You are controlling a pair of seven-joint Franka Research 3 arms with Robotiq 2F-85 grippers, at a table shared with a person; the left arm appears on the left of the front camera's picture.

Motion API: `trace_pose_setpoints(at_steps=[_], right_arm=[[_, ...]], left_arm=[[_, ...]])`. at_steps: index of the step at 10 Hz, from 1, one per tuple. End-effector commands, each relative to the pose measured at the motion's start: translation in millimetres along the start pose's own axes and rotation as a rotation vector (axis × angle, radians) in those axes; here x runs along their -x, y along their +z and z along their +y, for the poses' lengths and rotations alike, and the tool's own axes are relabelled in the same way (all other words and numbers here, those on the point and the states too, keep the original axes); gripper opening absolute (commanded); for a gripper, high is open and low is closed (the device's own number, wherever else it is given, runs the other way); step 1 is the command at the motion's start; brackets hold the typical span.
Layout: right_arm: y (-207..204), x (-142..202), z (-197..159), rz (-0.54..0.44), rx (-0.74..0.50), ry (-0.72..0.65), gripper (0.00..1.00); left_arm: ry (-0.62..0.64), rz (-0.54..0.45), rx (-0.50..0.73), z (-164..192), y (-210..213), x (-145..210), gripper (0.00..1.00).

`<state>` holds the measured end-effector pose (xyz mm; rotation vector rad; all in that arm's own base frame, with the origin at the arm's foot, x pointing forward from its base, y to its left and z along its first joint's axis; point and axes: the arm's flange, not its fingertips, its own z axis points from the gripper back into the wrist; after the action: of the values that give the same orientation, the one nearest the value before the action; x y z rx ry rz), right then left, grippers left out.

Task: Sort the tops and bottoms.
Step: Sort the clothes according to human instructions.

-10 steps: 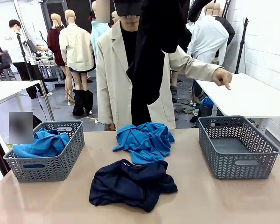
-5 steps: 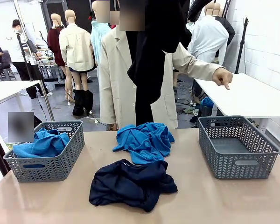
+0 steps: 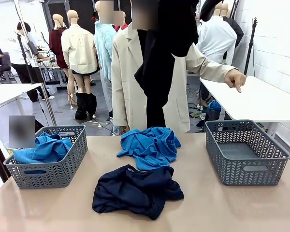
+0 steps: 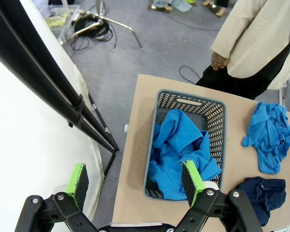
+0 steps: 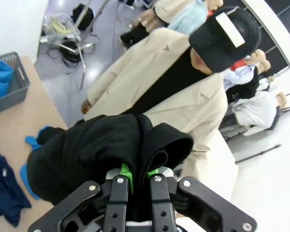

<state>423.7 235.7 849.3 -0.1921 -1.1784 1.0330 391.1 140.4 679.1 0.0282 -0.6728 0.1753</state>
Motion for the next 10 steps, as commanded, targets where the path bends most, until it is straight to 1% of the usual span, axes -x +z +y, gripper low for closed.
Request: trace_pose_setpoints(at_steps=[1,2,3,4,5,6,7,8,9,10], right_arm=[[25.8,42.4,-31.8,0.061,0.073,0.027,0.0],[37.4,66.6,-52.9,0.1,0.116,-0.042,0.0],[47.7,90.4,-69.3,0.118,0.169,-0.095,0.0],[53.1,121.2,-80.3,0.17,0.192,-0.154,0.0],[50.7,149.7,-83.6,0.237,0.179,-0.198,0.0],[46.3,176.5,-85.5,0.261,0.19,-0.242,0.0],[40.0,198.8,-84.2,0.276,0.171,-0.287,0.0],[30.4,220.1,-78.8,0.308,0.181,-0.325,0.0],[24.0,238.4,-70.9,0.373,0.244,-0.331,0.0],[24.3,255.7,-56.9,0.414,0.21,-0.29,0.0]], left_arm=[[0.003,0.005,0.002,0.2,1.0,-1.7,1.0],[0.003,0.005,0.002,0.2,1.0,-1.7,1.0],[0.003,0.005,0.002,0.2,1.0,-1.7,1.0],[0.003,0.005,0.002,0.2,1.0,-1.7,1.0],[0.003,0.005,0.002,0.2,1.0,-1.7,1.0],[0.003,0.005,0.002,0.2,1.0,-1.7,1.0],[0.003,0.005,0.002,0.2,1.0,-1.7,1.0],[0.003,0.005,0.002,0.2,1.0,-1.7,1.0],[0.003,0.005,0.002,0.2,1.0,-1.7,1.0],[0.003,0.005,0.002,0.2,1.0,-1.7,1.0]])
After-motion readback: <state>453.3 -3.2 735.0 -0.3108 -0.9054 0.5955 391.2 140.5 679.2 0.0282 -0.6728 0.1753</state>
